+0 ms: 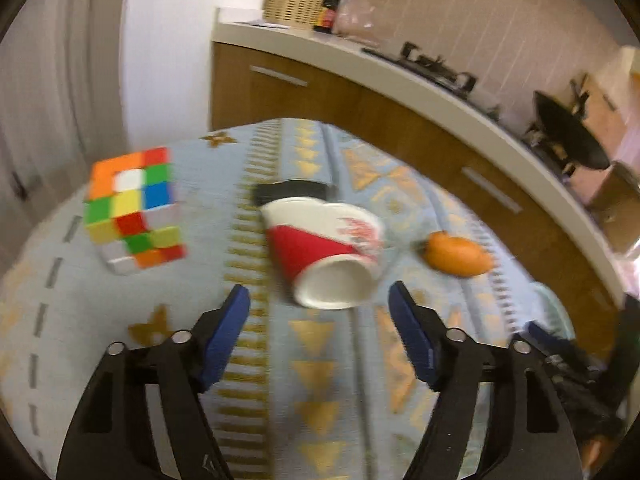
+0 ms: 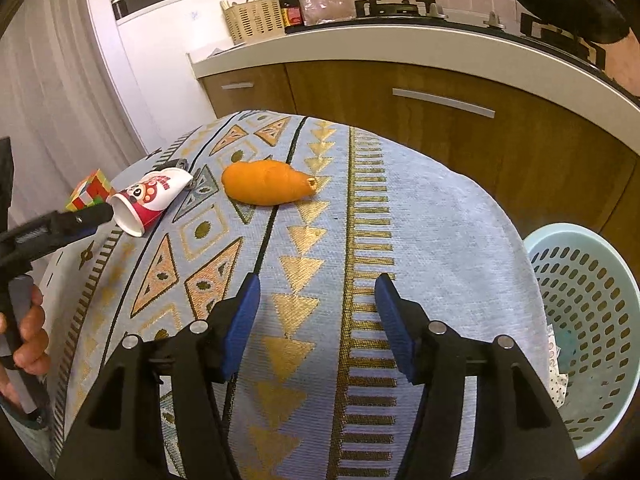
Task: Collect trash
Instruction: 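Grasp the red-and-white paper cup with the left tool while the right tool grasps the sweet potato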
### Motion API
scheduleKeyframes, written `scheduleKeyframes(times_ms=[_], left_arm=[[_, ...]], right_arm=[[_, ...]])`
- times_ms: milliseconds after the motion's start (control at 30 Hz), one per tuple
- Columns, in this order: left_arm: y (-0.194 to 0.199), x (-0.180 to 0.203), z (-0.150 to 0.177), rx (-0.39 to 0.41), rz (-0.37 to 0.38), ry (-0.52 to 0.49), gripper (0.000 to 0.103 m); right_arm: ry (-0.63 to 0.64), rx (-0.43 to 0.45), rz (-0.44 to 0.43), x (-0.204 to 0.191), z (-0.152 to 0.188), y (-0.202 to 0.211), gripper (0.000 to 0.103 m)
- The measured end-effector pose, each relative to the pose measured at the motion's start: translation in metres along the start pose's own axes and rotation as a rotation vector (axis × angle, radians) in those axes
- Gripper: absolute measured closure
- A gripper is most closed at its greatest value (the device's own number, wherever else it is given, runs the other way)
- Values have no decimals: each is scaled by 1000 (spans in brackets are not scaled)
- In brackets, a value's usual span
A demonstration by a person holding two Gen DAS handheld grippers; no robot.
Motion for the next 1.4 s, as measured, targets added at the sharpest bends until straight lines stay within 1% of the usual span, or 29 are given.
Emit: scheduleKeyframes(times_ms=[33, 133, 233, 300, 367, 400, 533, 633, 767, 867, 967, 1000, 1033, 1067, 1100, 1133, 1167, 1267, 1400], left_arm=[[-3, 1, -3, -4, 5, 18, 21], [-16, 4, -15, -29, -2, 51, 21], [-36, 4, -25, -59, -7, 74, 21], [-48, 3, -28, -74, 11, 92, 22], [-50, 6, -28, -34, -12, 84, 27], [-52, 6, -28, -31, -11, 73, 33], [-53, 8, -25, 5, -3, 42, 35], [-48, 7, -23, 24, 33, 49, 35], [-46, 11, -22, 45, 35, 24, 35], [-47, 15, -21, 44, 34, 2, 35], [-48, 16, -21, 47, 27, -5, 35], [-48, 16, -21, 48, 26, -5, 35], [-47, 16, -21, 51, 25, -6, 35], [-47, 16, -21, 54, 26, -7, 35], [-46, 16, -21, 58, 26, -11, 35], [-46, 16, -21, 60, 25, -15, 35], [-46, 17, -20, 62, 21, -19, 35], [-45, 20, -20, 70, 6, -33, 35], [-38, 24, -17, 110, -3, -51, 35]], right_arm=[[8, -4, -9, -1, -3, 1, 47], [55, 2, -9, -10, -17, 8, 46], [121, 23, -1, -20, -38, 15, 36], [163, 37, 12, -26, -50, 14, 36], [192, 36, 19, -30, -61, 6, 36], [198, 31, 14, -31, -64, 2, 36], [188, 0, -49, -30, -78, -17, 36], [160, -25, -90, -27, -89, -33, 36], [123, -65, -136, -24, -98, -56, 35], [132, -96, -136, -28, -98, -66, 35], [166, -94, -140, -37, -94, -64, 35], [176, -98, -129, -41, -92, -65, 35], [184, -96, -110, -43, -90, -65, 39], [194, -95, -90, -46, -89, -65, 47], [200, -98, -78, -48, -87, -65, 53], [202, -102, -75, -51, -85, -66, 67], [203, -104, -77, -51, -83, -66, 73], [198, -70, -49, -54, -77, -58, 81], [158, -21, -70, -46, -71, -37, 84]])
Point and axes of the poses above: each gripper's, at about its wrist camera, not at the fingertips, and y roughly against the way its jaws point, x to its right, z to its underside, the point moved 2 cm from there along -y, roughly the way its jaws point, and after that the axes turned 13 degrees about -x, right-handed, at the moved point
